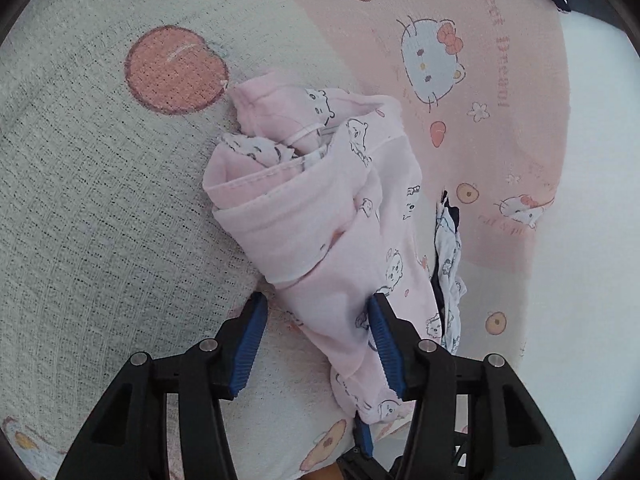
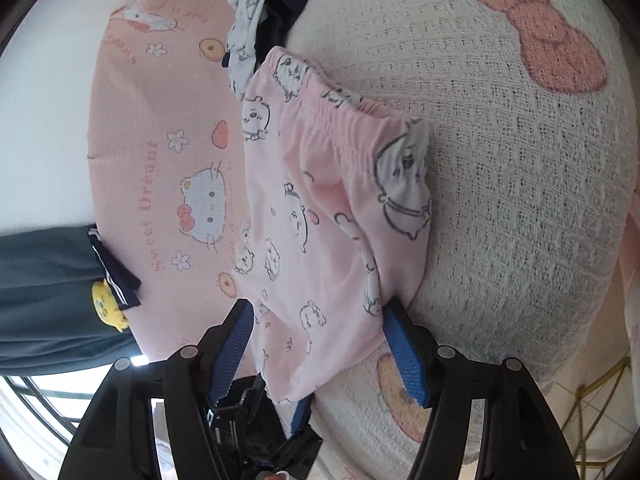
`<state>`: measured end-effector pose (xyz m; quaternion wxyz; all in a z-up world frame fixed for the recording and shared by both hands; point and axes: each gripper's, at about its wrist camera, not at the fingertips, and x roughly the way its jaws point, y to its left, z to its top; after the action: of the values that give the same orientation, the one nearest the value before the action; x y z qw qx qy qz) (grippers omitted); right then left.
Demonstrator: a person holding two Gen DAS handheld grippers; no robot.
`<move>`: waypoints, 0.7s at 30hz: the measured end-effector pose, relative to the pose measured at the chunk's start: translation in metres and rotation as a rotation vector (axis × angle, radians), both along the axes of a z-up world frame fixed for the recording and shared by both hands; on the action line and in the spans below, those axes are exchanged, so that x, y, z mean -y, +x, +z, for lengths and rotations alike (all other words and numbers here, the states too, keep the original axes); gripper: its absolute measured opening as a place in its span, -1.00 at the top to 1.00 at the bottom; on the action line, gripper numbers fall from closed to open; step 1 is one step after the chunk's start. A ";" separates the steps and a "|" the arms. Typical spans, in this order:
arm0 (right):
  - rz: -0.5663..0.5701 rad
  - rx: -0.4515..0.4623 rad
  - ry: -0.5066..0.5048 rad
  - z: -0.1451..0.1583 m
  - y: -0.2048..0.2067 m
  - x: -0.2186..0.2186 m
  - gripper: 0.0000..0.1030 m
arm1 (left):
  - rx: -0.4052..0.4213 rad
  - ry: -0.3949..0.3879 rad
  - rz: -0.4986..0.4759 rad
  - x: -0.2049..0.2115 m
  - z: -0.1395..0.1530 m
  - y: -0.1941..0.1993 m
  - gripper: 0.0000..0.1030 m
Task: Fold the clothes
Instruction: 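Fold the pants over with the left gripper and open both grippers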
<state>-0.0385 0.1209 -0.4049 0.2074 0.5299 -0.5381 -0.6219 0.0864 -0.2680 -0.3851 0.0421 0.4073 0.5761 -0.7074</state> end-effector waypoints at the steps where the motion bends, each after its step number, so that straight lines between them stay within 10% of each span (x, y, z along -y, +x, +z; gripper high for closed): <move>1: -0.005 -0.001 -0.004 0.000 -0.001 0.000 -0.29 | -0.003 -0.005 0.004 0.002 0.000 -0.002 0.05; 12: 0.007 -0.071 0.091 0.012 -0.006 0.002 -0.28 | -0.012 -0.064 0.039 0.020 0.000 -0.028 0.05; 21: -0.018 -0.076 0.196 0.020 0.009 -0.014 -0.28 | 0.025 -0.353 -0.032 -0.001 0.014 -0.049 0.05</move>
<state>-0.0300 0.1351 -0.3851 0.1692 0.5189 -0.4712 -0.6929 0.0375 -0.2672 -0.3710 0.1086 0.4116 0.4360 -0.7929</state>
